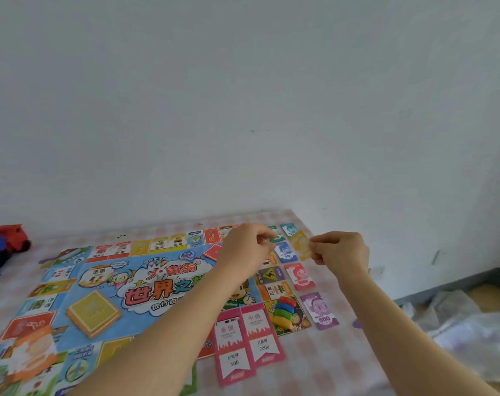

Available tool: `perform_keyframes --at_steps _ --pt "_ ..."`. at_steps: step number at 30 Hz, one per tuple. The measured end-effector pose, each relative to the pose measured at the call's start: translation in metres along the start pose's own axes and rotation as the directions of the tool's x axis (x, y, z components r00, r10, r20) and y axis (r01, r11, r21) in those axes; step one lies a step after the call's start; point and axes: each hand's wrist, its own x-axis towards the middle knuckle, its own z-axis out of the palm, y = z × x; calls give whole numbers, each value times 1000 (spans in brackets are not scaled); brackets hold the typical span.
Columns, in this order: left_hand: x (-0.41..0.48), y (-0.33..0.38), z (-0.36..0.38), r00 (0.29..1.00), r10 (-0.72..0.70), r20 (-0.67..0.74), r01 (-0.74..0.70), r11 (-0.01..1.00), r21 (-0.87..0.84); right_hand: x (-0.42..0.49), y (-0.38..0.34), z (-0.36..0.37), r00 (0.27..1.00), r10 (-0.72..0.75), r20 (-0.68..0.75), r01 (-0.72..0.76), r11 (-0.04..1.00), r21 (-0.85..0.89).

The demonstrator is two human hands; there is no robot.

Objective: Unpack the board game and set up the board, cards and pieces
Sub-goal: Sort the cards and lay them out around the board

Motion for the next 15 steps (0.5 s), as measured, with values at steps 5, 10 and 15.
perform_keyframes --at_steps 5,10,15 --pt "14 1 16 995 30 96 -41 992 123 28 10 3 999 25 -40 -27 998 -49" --pt "24 -1 25 990 33 140 -57 983 176 41 19 12 1000 17 -23 -20 990 -139" --pt "31 -5 33 984 30 175 -66 977 202 47 24 18 1000 -2 -7 1 981 -196"
